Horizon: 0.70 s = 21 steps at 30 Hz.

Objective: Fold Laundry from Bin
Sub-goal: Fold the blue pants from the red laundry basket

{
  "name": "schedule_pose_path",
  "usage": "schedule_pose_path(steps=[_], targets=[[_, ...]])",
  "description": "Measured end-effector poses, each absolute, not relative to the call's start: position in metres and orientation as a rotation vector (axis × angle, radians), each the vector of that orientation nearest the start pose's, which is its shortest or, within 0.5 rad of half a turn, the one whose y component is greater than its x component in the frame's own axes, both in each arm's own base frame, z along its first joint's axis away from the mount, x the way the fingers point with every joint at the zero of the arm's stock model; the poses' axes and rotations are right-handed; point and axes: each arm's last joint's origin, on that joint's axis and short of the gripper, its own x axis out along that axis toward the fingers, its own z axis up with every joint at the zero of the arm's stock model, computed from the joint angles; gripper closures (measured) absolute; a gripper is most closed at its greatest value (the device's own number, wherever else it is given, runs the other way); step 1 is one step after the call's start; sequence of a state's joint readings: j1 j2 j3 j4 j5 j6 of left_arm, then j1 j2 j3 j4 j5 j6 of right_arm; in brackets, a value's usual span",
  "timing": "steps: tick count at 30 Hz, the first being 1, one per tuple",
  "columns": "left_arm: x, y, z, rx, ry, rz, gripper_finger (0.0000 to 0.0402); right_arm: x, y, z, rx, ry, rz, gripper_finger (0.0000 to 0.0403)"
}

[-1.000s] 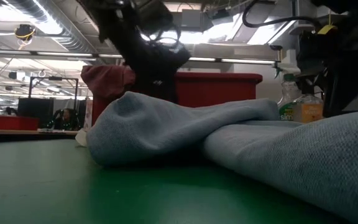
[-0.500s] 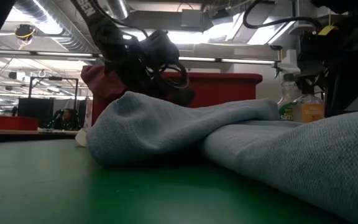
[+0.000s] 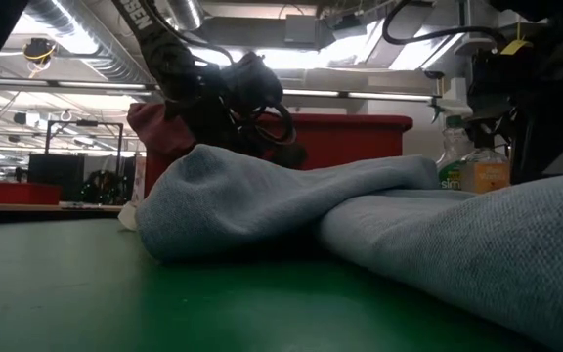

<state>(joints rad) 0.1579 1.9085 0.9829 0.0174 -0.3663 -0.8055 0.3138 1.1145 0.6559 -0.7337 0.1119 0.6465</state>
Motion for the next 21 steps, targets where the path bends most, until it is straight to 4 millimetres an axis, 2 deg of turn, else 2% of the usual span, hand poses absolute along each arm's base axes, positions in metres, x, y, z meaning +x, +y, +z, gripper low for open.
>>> schedule_pose_path(steps=[5,12,17,21], targets=[[0.355,0.067,0.119,-0.636,0.66,0.818,0.0391,0.178,0.055,0.196,0.333,1.173,-0.185,0.026],[0.355,0.064,0.126,-0.608,0.665,0.775,0.0399,0.178,0.056,0.198,0.356,1.183,-0.152,0.026],[0.353,0.057,0.156,-0.552,0.609,0.703,0.04,0.188,0.059,0.219,0.365,1.115,-0.117,0.026],[0.348,0.047,0.187,-0.524,0.532,0.644,0.0401,0.198,0.06,0.244,0.338,0.987,-0.138,0.026]])
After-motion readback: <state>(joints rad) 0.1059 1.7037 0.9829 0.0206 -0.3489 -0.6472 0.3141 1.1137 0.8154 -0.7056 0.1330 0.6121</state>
